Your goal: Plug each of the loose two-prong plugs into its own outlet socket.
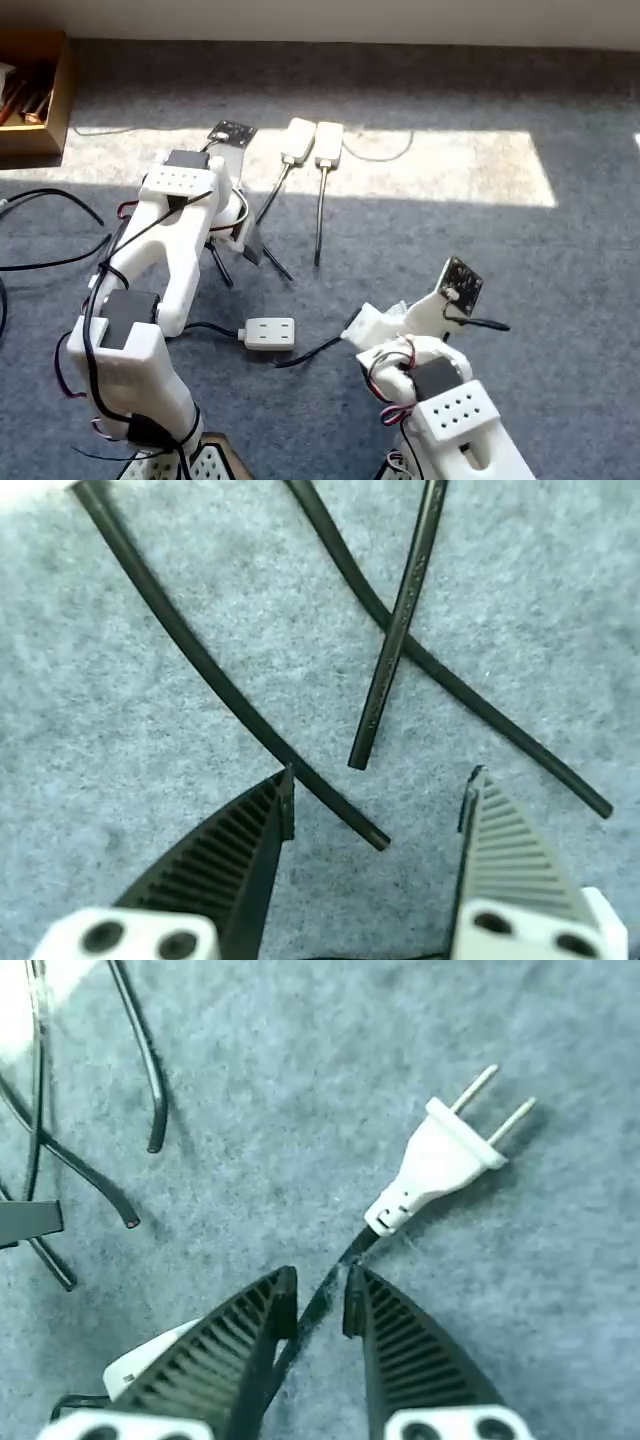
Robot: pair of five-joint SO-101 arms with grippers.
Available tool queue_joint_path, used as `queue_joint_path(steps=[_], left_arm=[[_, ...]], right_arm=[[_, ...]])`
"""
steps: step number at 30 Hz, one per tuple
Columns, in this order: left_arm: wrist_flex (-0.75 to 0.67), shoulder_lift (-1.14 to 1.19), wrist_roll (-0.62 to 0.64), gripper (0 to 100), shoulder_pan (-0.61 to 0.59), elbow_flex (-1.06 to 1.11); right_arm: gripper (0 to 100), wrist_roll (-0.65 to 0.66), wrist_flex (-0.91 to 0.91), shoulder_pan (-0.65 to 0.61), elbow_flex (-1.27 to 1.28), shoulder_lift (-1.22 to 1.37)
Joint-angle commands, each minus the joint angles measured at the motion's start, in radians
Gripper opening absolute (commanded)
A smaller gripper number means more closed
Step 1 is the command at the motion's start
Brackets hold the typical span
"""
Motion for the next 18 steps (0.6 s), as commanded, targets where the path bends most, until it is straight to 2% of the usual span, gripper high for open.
queue_joint_path(steps=[1, 4, 7, 14, 18], left_arm=[[-0.009, -0.048, 0.005, 27, -0.012, -0.002], [-0.009, -0.048, 0.005, 27, -0.01, -0.002], [-0.009, -0.048, 0.005, 27, -0.01, -0.002], [-0.009, -0.048, 0.005, 27, -0.013, -0.001], [-0.009, -0.048, 0.005, 27, -0.013, -0.001]], right_arm=[[9.1, 0.006, 0.077, 0.045, -0.188, 0.217], [9.1, -0.031, 0.143, 0.111, -0.343, 0.341], [9.1, -0.051, 0.194, 0.111, -0.453, 0.44], [9.1, -0.052, 0.193, 0.104, -0.453, 0.631], [9.1, -0.057, 0.194, 0.101, -0.481, 0.648]])
